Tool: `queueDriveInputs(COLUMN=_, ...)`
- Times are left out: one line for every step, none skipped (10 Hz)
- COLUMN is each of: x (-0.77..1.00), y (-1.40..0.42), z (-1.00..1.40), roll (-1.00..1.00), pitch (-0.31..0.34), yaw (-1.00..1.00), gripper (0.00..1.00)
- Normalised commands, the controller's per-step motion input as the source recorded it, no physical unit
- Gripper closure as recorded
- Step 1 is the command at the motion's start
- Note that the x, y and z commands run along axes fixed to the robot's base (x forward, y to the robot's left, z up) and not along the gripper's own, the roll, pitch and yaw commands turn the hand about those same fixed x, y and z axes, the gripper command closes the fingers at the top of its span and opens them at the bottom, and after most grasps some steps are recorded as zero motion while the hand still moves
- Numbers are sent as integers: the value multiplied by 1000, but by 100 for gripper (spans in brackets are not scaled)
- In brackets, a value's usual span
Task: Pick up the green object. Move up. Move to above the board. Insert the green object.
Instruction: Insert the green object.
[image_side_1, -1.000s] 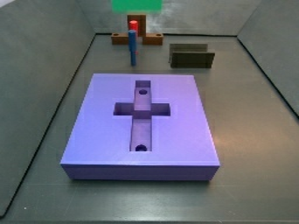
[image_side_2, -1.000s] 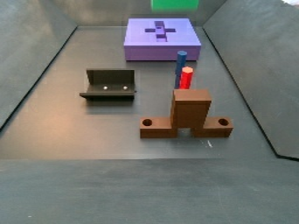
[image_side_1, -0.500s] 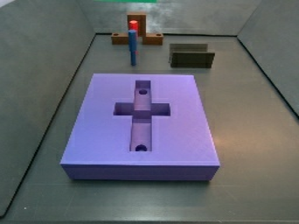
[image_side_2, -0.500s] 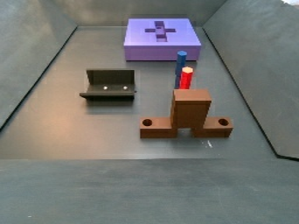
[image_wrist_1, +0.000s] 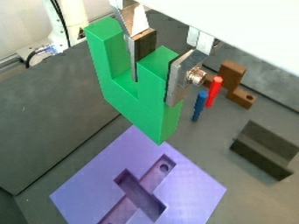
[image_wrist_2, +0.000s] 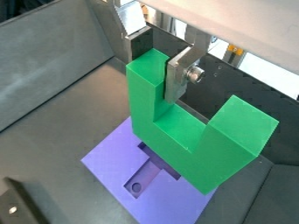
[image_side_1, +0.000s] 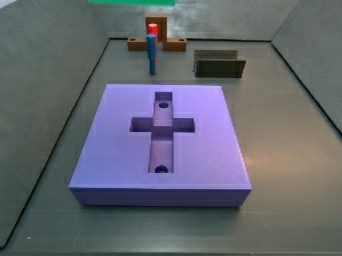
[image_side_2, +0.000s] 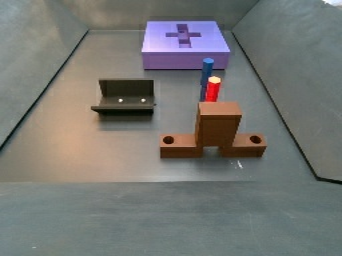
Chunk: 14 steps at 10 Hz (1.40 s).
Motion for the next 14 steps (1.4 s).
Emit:
queueDriveInputs(x=-9, y=-397, z=-714, roll=-53, pitch=-253, yaw=-103, gripper=100)
queueDriveInputs(x=0, y=-586, z=-623, roll=-17, pitch=-321, yaw=-63, gripper=100)
queueDriveInputs(x=143, y=-634, z=-606, roll=-44, pitch=-314, yaw=0, gripper=100)
queueDriveInputs(x=243, y=-546, z=-511, roll=-73, pitch=-271, yaw=0, gripper=100)
queueDriveInputs(x=277, y=-294, z=-526, roll=-3, pitch=-254, yaw=0, gripper=100)
queueDriveInputs(x=357, y=0, z=-583, roll=27, pitch=-157, yaw=-80, gripper=100)
queueDriveInputs(x=429, y=194, z=-654, roll=134, pitch=0, yaw=0, gripper=100)
queueDriveInputs(x=260, y=160, z=-443, roll=309, pitch=51, yaw=26, gripper=100)
queueDriveInputs(x=186, y=211, z=-437, roll=247, pitch=74, yaw=0, gripper=100)
queueDriveInputs(x=-286, y=103, z=-354, roll=159, pitch=-7, yaw=0, gripper=100)
queueDriveInputs(x=-60, y=0, z=-437, roll=109, pitch=-79, yaw=0, gripper=100)
queueDriveInputs(x=0, y=0, z=-449, roll=0, pitch=-106, yaw=0, gripper=100)
queueDriveInputs(x=0, y=-37, z=-400, roll=0, pitch=-91, yaw=97, gripper=100)
queueDriveInputs(x=463, y=-309, z=-211, roll=137, pitch=71, yaw=226, gripper=100)
